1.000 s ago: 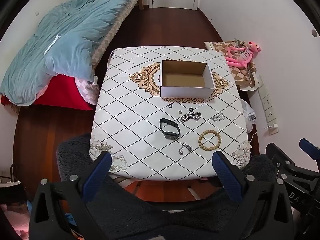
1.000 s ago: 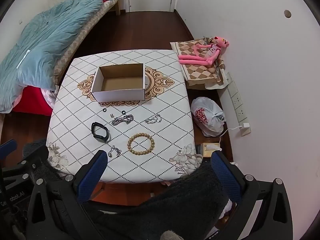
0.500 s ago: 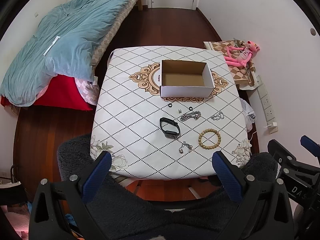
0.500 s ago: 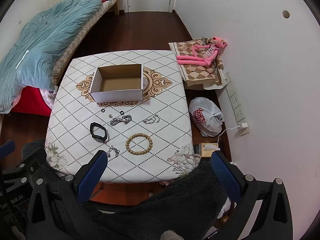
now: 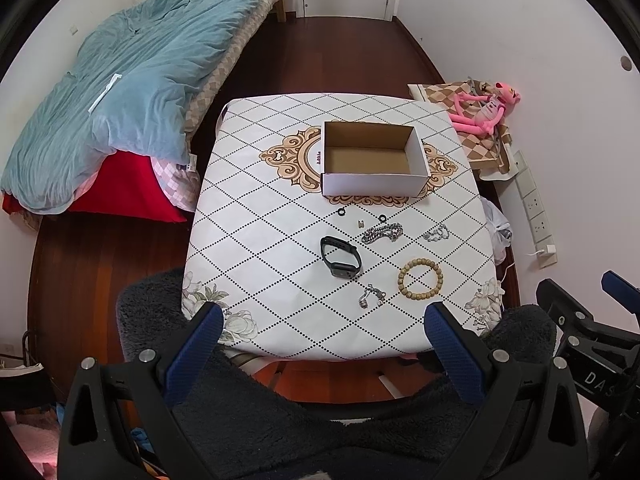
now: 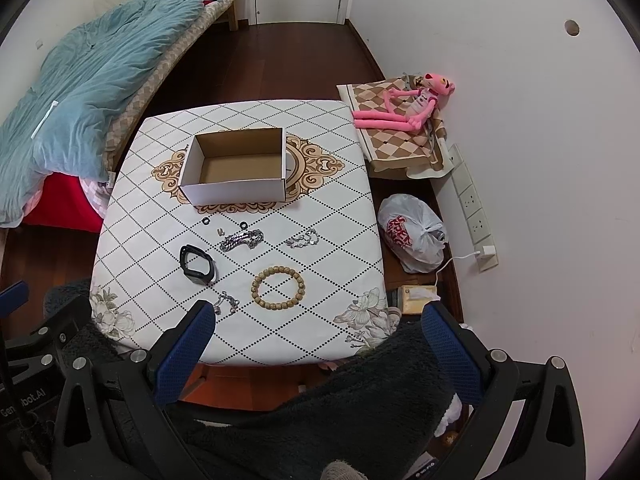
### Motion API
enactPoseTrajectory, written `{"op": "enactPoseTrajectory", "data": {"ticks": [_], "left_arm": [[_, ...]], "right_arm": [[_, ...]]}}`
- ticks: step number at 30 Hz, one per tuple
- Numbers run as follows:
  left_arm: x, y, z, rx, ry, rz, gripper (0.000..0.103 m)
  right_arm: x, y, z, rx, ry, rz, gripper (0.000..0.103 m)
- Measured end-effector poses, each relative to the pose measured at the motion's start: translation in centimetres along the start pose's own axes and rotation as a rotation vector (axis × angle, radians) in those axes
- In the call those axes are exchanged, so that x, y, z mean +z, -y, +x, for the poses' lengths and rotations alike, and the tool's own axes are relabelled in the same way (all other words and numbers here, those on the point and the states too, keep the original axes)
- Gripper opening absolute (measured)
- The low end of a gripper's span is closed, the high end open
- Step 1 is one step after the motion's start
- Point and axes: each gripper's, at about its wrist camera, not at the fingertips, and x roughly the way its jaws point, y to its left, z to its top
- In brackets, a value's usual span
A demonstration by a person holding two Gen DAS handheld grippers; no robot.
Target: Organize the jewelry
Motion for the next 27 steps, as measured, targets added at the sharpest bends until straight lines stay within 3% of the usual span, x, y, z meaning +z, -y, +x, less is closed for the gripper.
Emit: {"op": "enactPoseTrajectory", "data": {"ticks": [27], "left_arm": [[-0.2,0.2,0.0,-0.002,0.005,-0.001,0.102]], "right_arm": [[0.8,0.1,-0.7,-0.002,0.021,-0.001,0.103]]}}
